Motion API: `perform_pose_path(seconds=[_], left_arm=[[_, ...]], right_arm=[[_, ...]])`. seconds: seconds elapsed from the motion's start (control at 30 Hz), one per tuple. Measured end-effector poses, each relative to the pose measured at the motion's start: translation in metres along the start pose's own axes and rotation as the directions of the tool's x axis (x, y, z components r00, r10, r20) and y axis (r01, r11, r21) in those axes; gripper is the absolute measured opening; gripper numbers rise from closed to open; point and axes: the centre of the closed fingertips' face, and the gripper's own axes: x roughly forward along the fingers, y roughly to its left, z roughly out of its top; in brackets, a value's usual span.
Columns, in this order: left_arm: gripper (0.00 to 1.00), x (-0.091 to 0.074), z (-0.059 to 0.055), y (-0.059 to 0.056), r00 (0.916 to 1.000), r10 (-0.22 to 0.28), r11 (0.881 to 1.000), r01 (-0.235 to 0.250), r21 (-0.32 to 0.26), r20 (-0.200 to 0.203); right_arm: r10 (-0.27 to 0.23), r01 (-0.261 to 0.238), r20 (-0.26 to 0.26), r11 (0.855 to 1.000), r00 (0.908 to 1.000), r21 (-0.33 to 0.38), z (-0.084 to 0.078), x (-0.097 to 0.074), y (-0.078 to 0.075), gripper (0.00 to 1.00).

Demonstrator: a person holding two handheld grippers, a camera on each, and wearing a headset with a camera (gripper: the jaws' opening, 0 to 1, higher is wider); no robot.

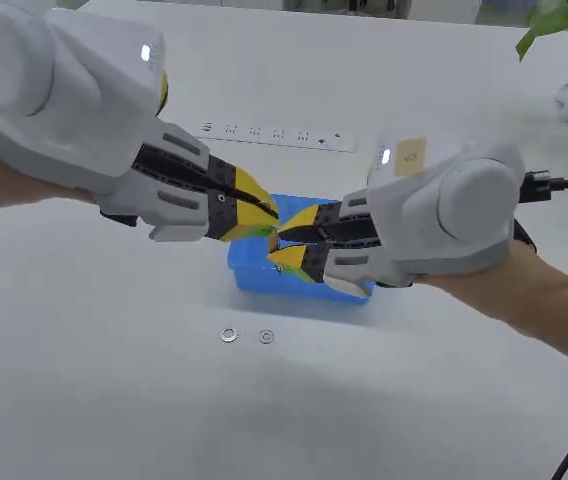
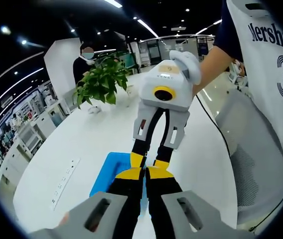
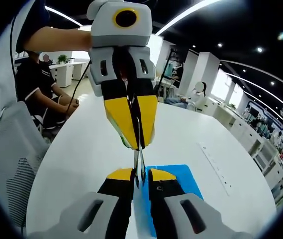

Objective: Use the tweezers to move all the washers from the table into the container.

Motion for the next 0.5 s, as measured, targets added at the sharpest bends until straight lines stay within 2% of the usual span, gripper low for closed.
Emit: perform_pose_path(seconds=[0.2,0.4,0.5], left_arm=[[0.06,-0.001,-0.006,-0.011,1.0000,-0.007,1.000,0.007,-0.012,-0.006],[0.06,0.001,-0.019,-0.019,0.9996,-0.022,0.999,0.021,-0.032,-0.016],[0.06,0.001,-0.021,-0.022,0.9995,-0.031,0.998,0.031,-0.047,-0.008]], right_arm=[[0.028,-0.028,-0.002,0.999,0.9996,0.023,-0.003,0.003,0.011,0.13],[0.084,-0.083,-0.024,0.996,0.9962,0.036,-0.013,0.015,0.026,0.14],[0.112,-0.111,-0.025,0.993,0.9934,0.040,-0.015,0.021,0.033,0.15]])
